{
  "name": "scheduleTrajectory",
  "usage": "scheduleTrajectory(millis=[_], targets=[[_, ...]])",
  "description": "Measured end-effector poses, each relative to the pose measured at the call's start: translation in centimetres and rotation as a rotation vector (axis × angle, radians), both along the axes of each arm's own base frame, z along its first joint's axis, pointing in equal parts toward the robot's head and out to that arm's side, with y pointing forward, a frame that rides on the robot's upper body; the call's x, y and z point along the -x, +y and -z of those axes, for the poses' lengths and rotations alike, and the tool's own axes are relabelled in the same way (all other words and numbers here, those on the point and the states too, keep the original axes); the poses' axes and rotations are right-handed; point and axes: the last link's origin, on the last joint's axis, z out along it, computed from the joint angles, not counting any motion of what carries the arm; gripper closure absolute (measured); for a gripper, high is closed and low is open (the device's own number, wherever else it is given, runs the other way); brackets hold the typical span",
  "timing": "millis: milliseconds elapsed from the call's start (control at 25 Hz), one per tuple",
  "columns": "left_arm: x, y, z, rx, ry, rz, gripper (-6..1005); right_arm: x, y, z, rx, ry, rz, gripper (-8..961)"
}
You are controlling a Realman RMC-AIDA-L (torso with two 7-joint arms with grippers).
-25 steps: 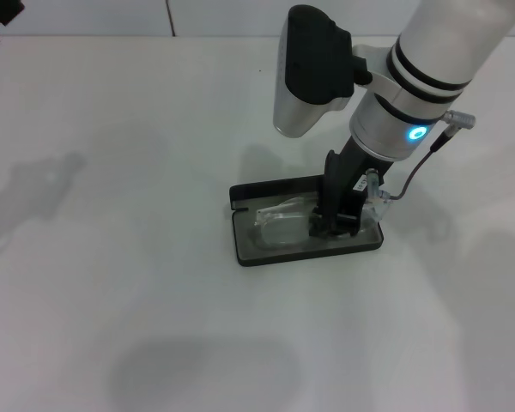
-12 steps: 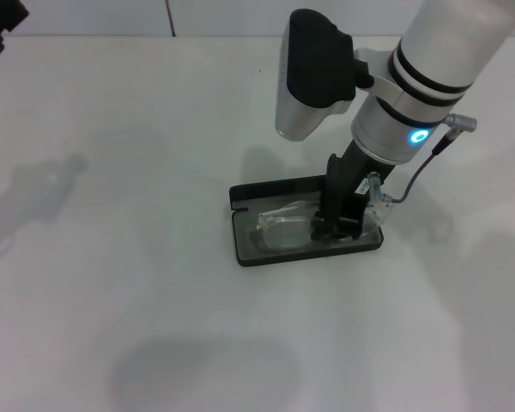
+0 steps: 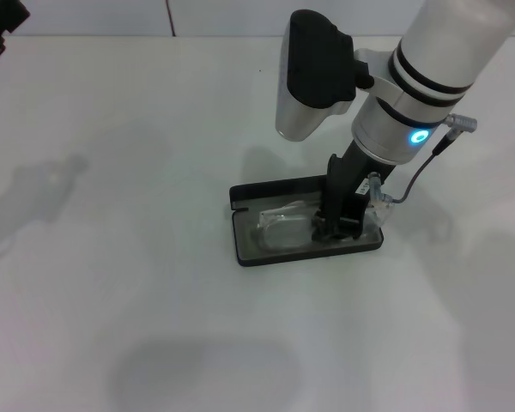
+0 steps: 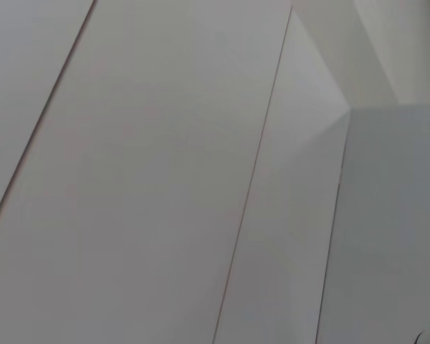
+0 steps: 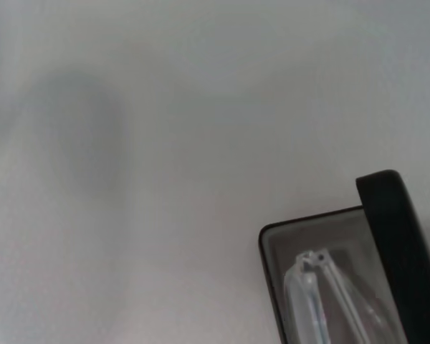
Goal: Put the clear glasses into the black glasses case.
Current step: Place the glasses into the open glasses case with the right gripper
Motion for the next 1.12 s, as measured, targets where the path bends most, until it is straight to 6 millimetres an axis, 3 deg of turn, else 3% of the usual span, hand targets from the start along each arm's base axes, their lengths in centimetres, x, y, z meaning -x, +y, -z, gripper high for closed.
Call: scheduleTrajectory(millis=[400, 1120], targets=[[-0.1, 0.1, 0.0, 0.001, 0.001, 0.003, 907, 0.0, 0.1, 0.0, -0.010, -0.006, -0.003, 764], [0.1, -0.2, -0.1, 0.000, -0.005, 0.001, 907, 1.2, -0.4, -0.4, -0.007, 0.013, -0.032, 761]])
